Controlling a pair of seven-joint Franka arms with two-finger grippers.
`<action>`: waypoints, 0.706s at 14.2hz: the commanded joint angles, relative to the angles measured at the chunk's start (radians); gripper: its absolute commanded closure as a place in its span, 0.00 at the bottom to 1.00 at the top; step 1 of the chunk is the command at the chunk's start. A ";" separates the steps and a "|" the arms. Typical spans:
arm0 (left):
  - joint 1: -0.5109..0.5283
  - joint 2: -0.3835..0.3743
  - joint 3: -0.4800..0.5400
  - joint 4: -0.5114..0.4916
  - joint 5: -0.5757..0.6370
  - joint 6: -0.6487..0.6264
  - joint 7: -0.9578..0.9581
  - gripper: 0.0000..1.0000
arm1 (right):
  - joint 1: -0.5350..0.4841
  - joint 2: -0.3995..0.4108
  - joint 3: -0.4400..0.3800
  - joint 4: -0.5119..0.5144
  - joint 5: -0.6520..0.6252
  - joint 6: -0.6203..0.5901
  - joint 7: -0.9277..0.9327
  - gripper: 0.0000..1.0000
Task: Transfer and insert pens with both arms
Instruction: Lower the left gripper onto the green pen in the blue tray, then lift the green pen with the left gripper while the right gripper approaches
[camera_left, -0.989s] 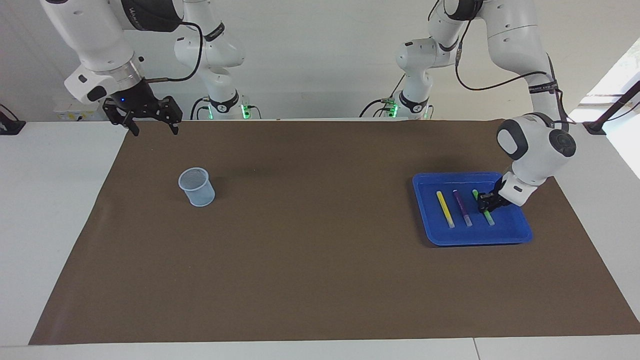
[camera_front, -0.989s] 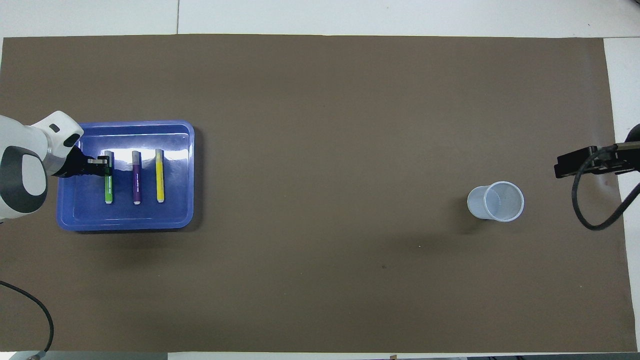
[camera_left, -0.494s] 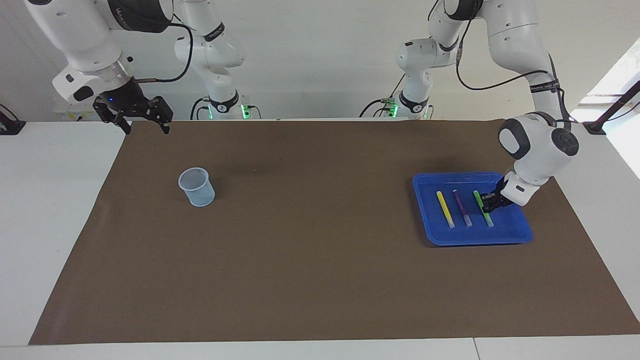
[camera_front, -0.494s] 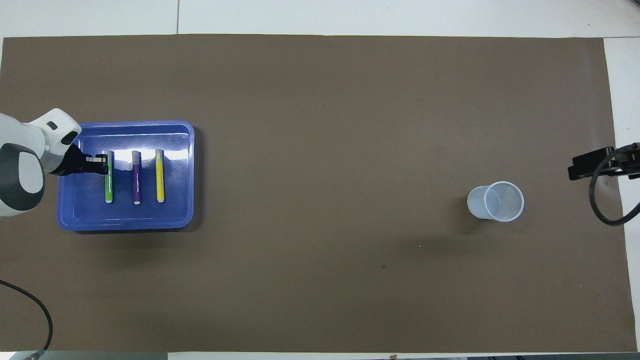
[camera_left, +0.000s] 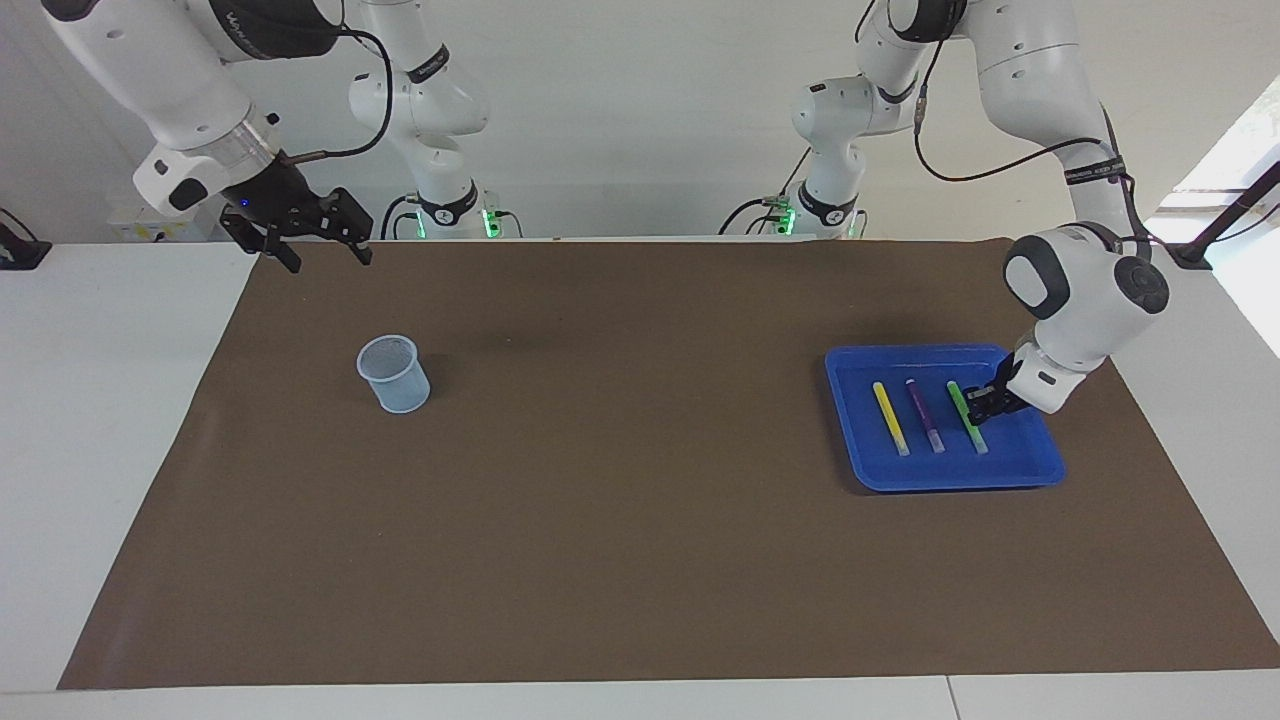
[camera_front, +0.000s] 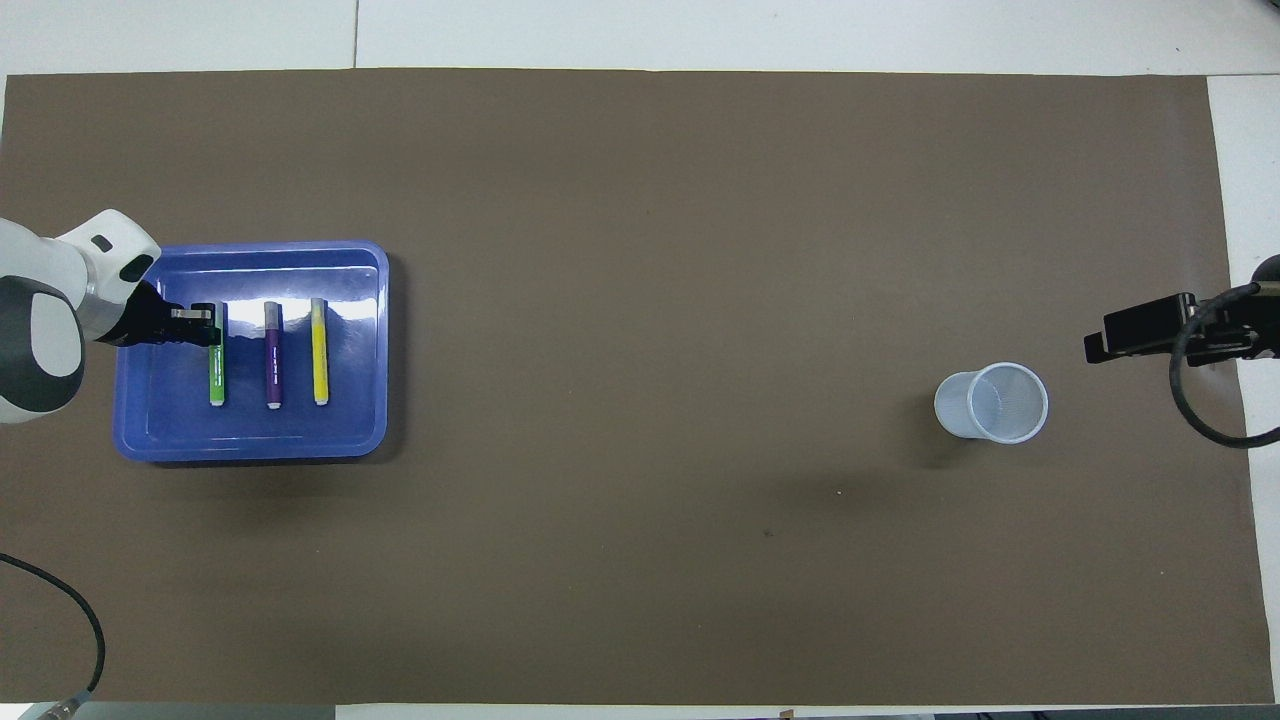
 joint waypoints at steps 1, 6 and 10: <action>-0.005 0.010 0.000 -0.003 -0.011 0.017 0.000 0.01 | -0.008 -0.035 0.014 -0.026 0.021 -0.093 0.012 0.00; -0.003 0.012 0.000 -0.017 -0.011 0.041 -0.002 0.24 | 0.037 -0.045 0.050 -0.018 0.026 -0.180 -0.030 0.00; -0.003 0.013 0.000 -0.027 -0.011 0.057 -0.003 0.63 | 0.011 -0.045 0.044 -0.027 0.173 -0.168 -0.011 0.00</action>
